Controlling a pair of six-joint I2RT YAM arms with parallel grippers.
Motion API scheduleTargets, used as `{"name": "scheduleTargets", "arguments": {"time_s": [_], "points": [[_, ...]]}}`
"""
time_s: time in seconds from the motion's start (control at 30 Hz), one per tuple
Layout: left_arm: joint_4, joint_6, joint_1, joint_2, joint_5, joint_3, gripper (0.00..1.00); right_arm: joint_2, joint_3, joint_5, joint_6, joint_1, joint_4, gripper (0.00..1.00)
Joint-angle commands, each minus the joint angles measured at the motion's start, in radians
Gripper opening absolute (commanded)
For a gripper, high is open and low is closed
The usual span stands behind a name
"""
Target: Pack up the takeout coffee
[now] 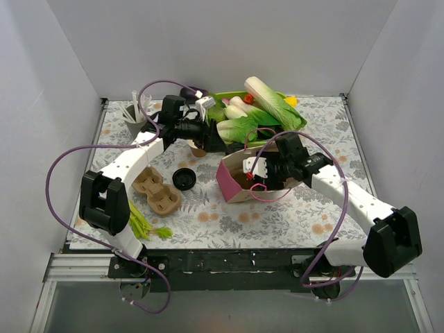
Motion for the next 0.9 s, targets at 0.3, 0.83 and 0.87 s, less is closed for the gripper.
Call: {"name": "scheduleTargets", "arguments": {"time_s": [0.3, 0.83, 0.87], "points": [[0.002, 0.017, 0.027, -0.053, 0.013, 0.026, 0.71, 0.189, 0.215, -0.022, 0.017, -0.012, -0.436, 0.01], [0.008, 0.093, 0.027, -0.042, -0.132, 0.061, 0.72, 0.190, 0.202, -0.045, 0.056, -0.013, -0.717, 0.01], [0.012, 0.101, 0.026, -0.025, -0.145, 0.069, 0.72, 0.182, 0.189, -0.040, 0.062, -0.013, -0.719, 0.01]]}}
